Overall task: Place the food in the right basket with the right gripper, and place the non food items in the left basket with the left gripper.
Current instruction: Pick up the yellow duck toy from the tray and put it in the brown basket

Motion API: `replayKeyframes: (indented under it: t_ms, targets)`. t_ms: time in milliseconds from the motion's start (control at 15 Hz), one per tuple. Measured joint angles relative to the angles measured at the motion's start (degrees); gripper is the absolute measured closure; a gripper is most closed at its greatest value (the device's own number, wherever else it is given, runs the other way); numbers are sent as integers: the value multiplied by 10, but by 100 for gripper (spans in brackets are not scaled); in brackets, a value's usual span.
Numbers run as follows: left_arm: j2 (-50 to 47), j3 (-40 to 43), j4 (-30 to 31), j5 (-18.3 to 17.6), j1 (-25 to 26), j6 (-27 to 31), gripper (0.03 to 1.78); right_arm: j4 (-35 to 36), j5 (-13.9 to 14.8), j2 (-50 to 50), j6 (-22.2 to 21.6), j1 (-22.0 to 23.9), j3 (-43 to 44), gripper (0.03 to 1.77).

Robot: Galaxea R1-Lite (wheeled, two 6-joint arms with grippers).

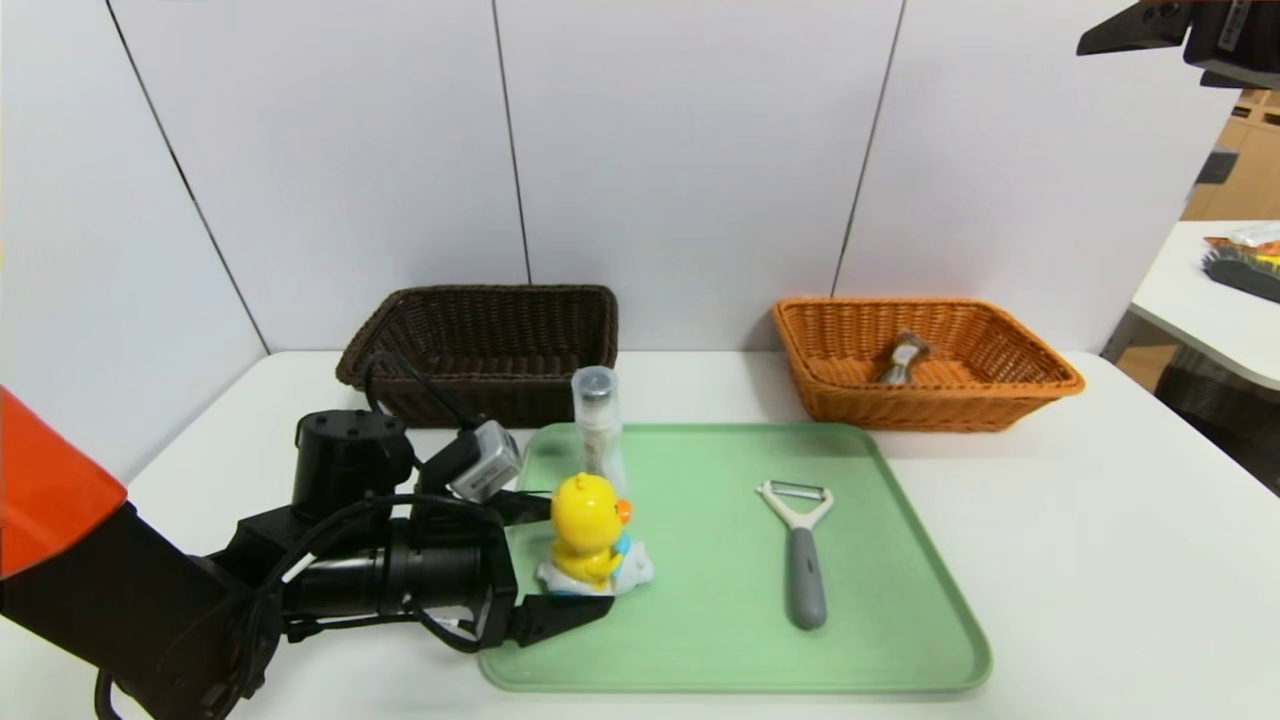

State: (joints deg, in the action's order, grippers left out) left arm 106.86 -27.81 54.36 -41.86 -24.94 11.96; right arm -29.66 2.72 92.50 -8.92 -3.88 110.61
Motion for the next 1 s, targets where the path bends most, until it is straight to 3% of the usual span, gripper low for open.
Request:
replayKeyframes:
  t_ms: [1000]
  targets:
    - [36,-24,8,0,-5,-1,12,0,-1,4,0,4,-4,10]
